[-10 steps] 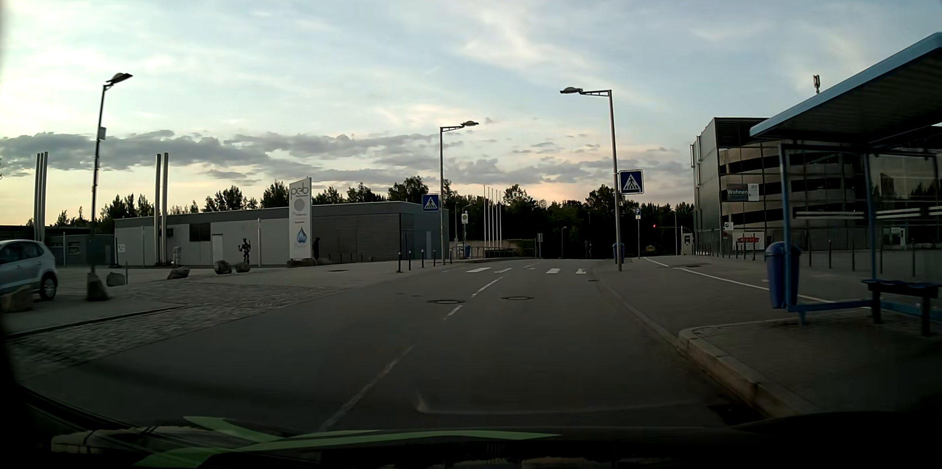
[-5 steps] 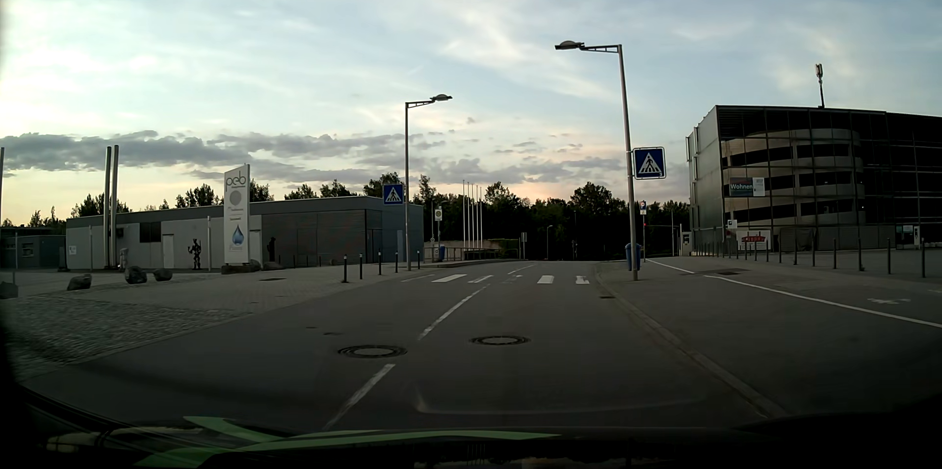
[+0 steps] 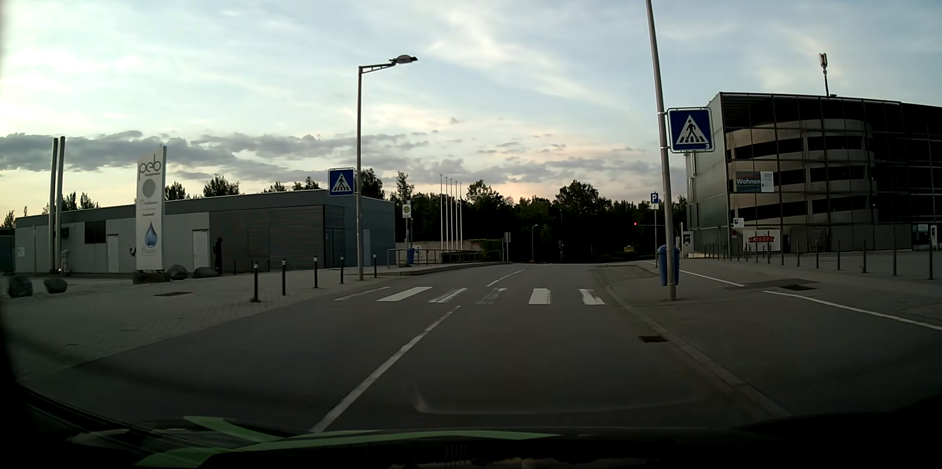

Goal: Follow the waypoints while adhering to traffic rules and regulations

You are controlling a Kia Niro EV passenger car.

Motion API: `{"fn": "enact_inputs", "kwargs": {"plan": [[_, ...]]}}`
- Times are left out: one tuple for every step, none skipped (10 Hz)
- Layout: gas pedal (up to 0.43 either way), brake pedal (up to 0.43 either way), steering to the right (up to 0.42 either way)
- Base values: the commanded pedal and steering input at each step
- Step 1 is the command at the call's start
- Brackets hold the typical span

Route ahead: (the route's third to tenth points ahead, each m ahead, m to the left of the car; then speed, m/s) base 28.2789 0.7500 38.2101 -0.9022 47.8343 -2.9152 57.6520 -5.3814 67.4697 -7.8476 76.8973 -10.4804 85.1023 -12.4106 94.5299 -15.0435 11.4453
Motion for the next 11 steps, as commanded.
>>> {"fn": "enact_inputs", "kwargs": {"plan": [[0.028,0.0,0.022],[0.028,0.0,0.022],[0.028,0.0,0.022],[0.028,0.0,0.022],[0.028,0.0,0.021],[0.028,0.0,0.023],[0.028,0.0,0.025],[0.028,0.0,0.025],[0.028,0.0,0.025],[0.028,0.0,0.025],[0.028,0.0,0.025]]}}
